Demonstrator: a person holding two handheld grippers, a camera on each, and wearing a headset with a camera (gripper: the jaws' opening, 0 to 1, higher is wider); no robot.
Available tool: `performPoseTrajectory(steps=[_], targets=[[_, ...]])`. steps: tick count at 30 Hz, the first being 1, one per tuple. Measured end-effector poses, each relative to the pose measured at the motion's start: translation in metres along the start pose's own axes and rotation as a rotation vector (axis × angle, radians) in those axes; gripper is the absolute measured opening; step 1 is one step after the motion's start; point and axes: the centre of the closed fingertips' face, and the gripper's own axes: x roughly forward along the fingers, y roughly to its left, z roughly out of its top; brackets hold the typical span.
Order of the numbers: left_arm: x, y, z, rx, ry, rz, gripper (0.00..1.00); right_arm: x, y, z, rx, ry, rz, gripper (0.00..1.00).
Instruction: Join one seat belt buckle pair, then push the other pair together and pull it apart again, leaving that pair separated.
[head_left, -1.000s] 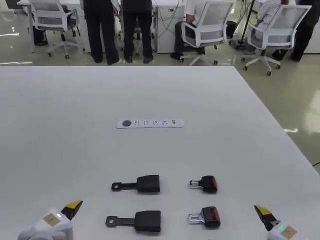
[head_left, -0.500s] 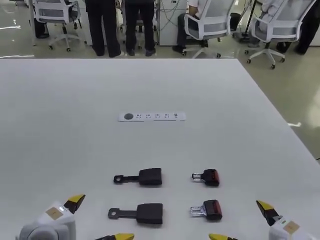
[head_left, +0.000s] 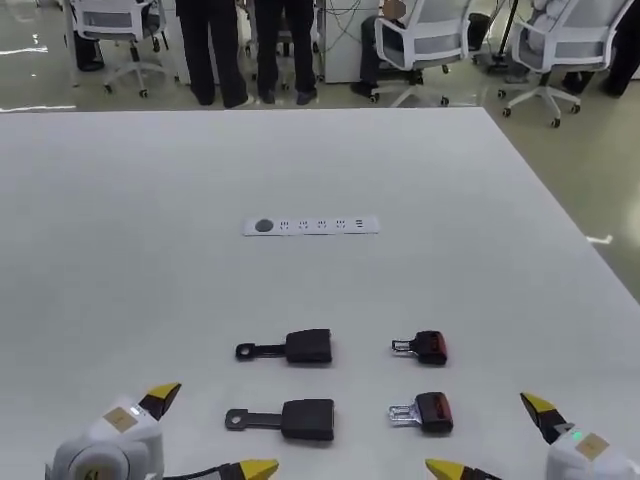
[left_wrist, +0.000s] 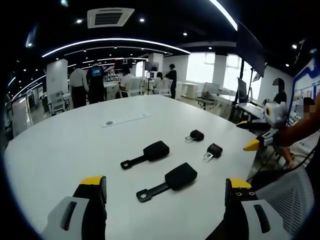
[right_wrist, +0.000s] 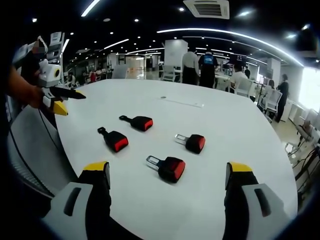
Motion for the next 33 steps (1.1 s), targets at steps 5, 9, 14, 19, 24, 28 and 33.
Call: performPoseTrajectory(steps=[5,9,14,19,24,28,33], targets=[[0.001,-0.003,0.0,-0.002,0.005,-0.002,1.0,0.001,0.0,-0.001,-0.001,0.003,0.003,0.96],[0.002,-0.001,-0.003,-0.002,0.009,-0.006,1.0,0.002,0.0,-0.004,0.002,0.01,0.006,0.96],[0.004,0.0,-0.005,-0.004,0.013,-0.01,1.0,0.004,-0.001,-0.006,0.003,0.016,0.008,0.96],[0.008,0.001,-0.006,-0.004,0.019,-0.015,1.0,0.008,-0.003,-0.007,0.002,0.022,0.01,0.96],[0.013,0.001,-0.007,-0.002,0.029,-0.024,1.0,0.012,-0.004,-0.006,-0.009,0.02,0.018,0.95],[0.016,0.001,-0.008,0.003,0.04,-0.032,1.0,0.017,-0.006,-0.008,-0.008,0.03,0.024,0.95],[0.023,0.001,-0.013,0.008,0.05,-0.045,1.0,0.023,-0.006,-0.01,-0.012,0.04,0.041,0.96]])
